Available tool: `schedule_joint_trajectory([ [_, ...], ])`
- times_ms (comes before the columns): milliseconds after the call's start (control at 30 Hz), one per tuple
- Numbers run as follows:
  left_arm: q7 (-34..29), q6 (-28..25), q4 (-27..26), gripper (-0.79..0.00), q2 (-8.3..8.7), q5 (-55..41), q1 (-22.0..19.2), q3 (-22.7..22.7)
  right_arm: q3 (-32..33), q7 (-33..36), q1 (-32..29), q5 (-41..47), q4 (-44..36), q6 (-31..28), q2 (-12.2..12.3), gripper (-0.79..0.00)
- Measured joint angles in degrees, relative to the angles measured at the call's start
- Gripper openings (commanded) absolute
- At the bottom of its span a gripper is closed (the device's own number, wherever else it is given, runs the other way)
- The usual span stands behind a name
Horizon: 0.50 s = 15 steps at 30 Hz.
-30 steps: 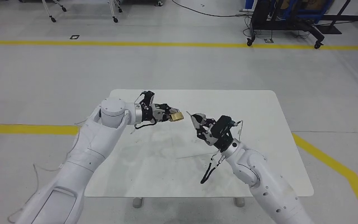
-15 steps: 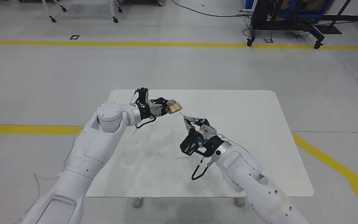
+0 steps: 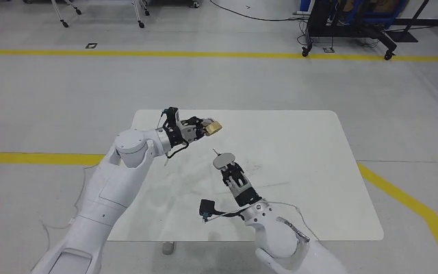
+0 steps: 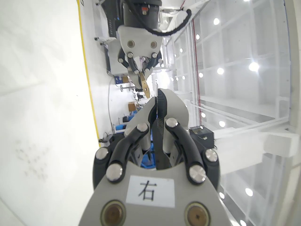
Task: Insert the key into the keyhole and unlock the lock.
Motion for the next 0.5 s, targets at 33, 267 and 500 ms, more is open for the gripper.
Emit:
schedule_joint_trajectory([
  [33, 0.0, -0.1, -0.4, -0.785, 0.08, 0.0, 0.2, -0.4, -1.1, 2.2, 0.0, -2.6, 0.3, -0.1, -0.4, -0.785],
  [267, -0.1, -1.1, -4.2, -0.785, 0.66, 2.7, 1.9, -1.7, -4.9, 9.7, 2.0, -6.9, 1.9, -2.5, -1.9, -0.785],
  [500, -1.9, -0.4, -5.3, -0.785, 0.73, 2.7, 2.5, -1.6, -8.2, 14.7, 4.9, -6.9, 3.9, -3.4, -2.4, -0.785],
])
